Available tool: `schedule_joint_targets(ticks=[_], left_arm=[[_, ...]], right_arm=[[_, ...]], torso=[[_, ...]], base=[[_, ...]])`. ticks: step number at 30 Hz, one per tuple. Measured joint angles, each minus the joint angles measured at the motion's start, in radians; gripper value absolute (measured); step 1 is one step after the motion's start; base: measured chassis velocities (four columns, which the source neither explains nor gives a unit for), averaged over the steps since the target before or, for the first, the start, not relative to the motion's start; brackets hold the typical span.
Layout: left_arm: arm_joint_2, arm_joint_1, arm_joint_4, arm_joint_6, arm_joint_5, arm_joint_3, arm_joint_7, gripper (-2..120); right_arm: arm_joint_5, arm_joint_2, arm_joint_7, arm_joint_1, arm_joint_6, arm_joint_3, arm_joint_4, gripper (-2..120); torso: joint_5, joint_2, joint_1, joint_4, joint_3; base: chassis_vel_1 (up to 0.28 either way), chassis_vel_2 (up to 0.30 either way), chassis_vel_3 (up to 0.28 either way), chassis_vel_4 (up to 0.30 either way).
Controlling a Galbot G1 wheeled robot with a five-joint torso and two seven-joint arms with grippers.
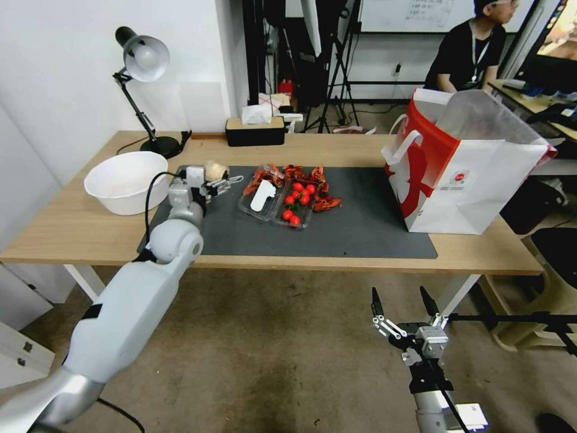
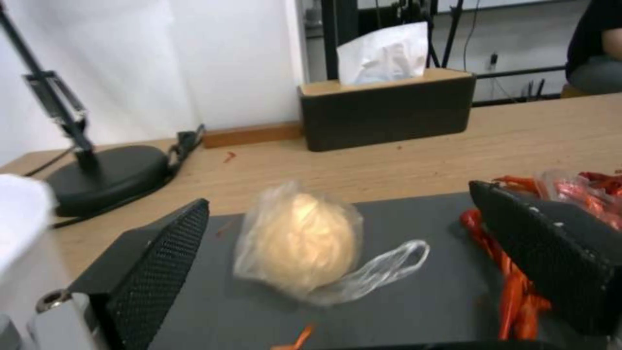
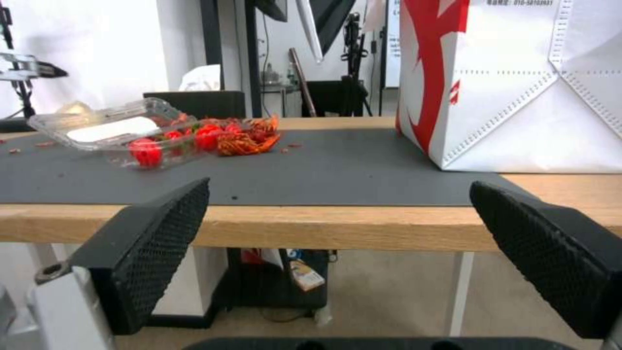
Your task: Pick up the trash from the table and place it into the takeout bag.
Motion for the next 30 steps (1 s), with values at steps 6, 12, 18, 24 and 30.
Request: schedule_joint_targets(ticks=[6, 12, 18, 24, 30], left_arm=[[-0.017, -0.07, 0.061, 0.017, -0.024, 0.039, 0.002, 100], [-0.027, -0.112, 0.1, 0.023, -0.03, 0.066, 0.004, 100], [-0.057, -0.211, 0.213, 0.038, -0.039, 0.135, 0.009, 100], [-0.094, -0.294, 0.35, 0.042, -0.034, 0.18, 0.012, 100], [-0.127, -0.358, 0.479, 0.044, -0.011, 0.205, 0.02, 100]], right_arm=[[0.0, -0.001, 0.0, -0.001, -0.002, 0.002, 0.0, 100], [0.0, -0.001, 0.0, -0.003, -0.002, 0.002, 0.0, 100], [0.003, -0.005, 0.001, -0.009, -0.001, 0.008, 0.0, 100], [0.007, -0.012, 0.002, -0.013, 0.005, 0.015, -0.003, 100], [0.01, -0.014, 0.003, -0.017, 0.011, 0.017, -0.011, 100]], torso=[[0.0006, 0.0, 0.0, -0.0001, 0.0], [-0.0001, 0.0, 0.0, -0.0002, 0.0], [0.0002, 0.0, 0.0, -0.0001, 0.0], [0.0, 0.0, 0.0, -0.0002, 0.0], [0.0002, 0.0, 0.0, -0.0004, 0.0]], base=[[0.0, 0.0, 0.0, 0.0], [0.0, 0.0, 0.0, 0.0], [0.0, 0.0, 0.0, 0.0], [0.0, 0.0, 0.0, 0.0], [0.0, 0.0, 0.0, 0.0]])
